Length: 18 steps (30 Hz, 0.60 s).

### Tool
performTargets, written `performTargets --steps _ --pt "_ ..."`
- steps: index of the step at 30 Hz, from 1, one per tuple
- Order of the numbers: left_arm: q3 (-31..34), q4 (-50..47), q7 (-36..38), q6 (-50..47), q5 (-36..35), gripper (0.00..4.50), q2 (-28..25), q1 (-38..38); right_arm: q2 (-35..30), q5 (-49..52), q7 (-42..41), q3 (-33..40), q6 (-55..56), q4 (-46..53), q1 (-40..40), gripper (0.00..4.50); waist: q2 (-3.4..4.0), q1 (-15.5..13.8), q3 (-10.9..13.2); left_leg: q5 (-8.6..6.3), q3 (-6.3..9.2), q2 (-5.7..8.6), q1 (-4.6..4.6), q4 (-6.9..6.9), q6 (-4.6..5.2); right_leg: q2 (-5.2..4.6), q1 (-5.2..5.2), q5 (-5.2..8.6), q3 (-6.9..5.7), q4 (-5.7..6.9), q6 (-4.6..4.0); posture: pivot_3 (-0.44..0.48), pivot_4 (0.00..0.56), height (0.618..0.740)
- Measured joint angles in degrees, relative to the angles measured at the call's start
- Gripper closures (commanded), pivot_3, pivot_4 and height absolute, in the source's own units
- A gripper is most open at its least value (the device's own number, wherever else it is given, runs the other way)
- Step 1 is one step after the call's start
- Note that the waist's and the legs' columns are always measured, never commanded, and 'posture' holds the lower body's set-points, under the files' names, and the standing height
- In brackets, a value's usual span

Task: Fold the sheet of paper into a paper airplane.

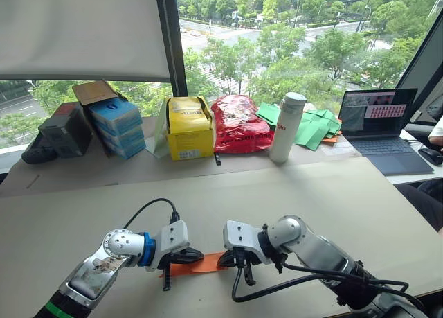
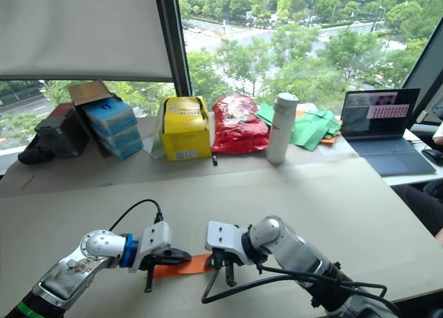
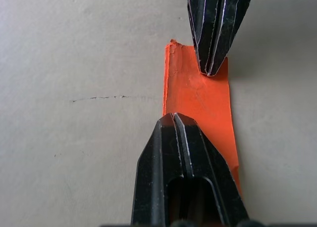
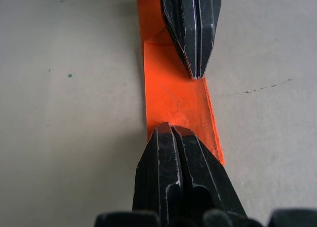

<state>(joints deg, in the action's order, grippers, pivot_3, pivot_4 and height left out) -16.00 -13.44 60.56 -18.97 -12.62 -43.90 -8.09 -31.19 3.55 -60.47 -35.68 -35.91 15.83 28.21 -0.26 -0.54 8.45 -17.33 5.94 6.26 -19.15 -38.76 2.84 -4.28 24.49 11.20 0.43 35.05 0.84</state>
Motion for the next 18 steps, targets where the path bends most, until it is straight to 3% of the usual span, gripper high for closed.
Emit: performTargets --steps 18 --pt "9.6 -2.2 0.9 2.6 -1.5 4.50 -7.5 10.7 0.3 0.0 0.3 -0.7 0.0 -0.6 0.5 4.47 0.20 1.1 -0.1 -0.04 0.00 -0.12 0.24 0.16 -0.01 0.07 -0.15 0.06 -0.01 -0.02 0.09 0.000 0.150 0.738"
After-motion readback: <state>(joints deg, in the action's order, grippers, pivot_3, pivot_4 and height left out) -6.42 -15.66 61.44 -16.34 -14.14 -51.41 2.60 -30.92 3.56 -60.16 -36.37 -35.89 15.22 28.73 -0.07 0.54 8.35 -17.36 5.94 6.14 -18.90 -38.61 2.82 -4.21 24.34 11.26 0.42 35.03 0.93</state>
